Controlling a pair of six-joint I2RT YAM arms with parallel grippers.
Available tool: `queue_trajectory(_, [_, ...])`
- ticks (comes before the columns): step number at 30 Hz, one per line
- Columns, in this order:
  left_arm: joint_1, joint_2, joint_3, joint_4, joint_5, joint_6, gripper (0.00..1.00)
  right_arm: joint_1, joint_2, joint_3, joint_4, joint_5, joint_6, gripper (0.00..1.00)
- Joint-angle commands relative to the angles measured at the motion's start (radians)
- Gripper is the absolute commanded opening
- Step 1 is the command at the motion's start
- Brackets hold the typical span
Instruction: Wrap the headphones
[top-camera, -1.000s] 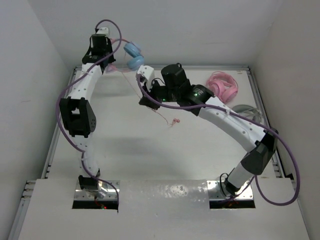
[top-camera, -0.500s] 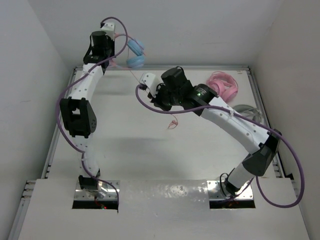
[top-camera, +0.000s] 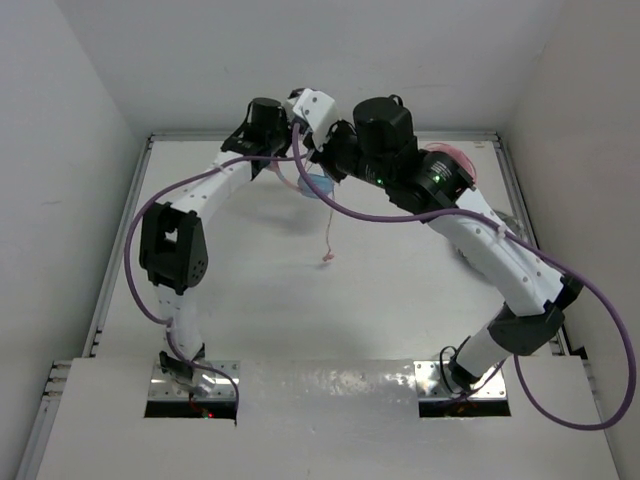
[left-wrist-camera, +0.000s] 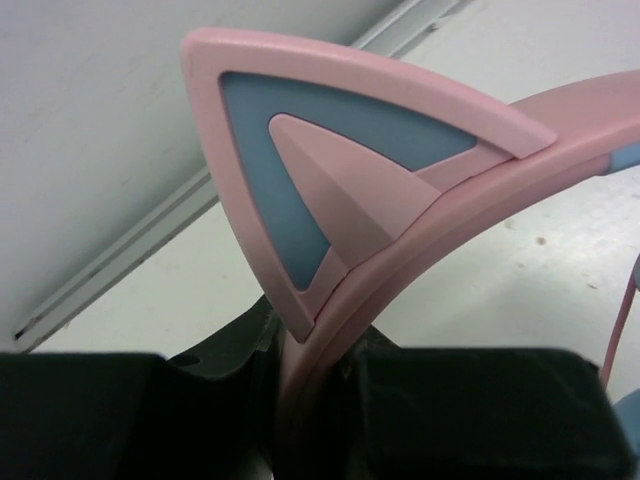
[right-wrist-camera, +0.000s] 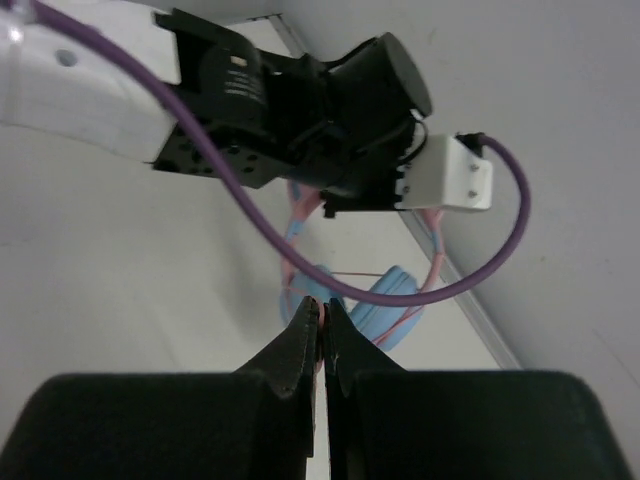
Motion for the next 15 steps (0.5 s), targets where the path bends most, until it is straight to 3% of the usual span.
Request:
queue_trajectory(1, [0.012,-0.109,-0.018,-0.007,0.135,0.028,0.0,-0.037,-0.024,0.034,0.14,0.085,-0.045,0.0])
queue_trajectory(7, [-0.02,-0.151,-0.026,-0.201,0.338,0.053,0.0,-0.238,-0.038,-0.083,0.257,0.158,-0.004,0.0])
queue_trajectory(11, [-0.043,-0.187,-0.043,-0.26,0.392,0.043,0.0,-0.343,-0.051,-0.17,0.359,0.142,0.042,0.0])
queue_trajectory(15, [-0.14,-0.229,-0.073,-0.316,0.361,0.088,0.0,-0.399,0.005,-0.132,0.37,0.09,0.096,0.0])
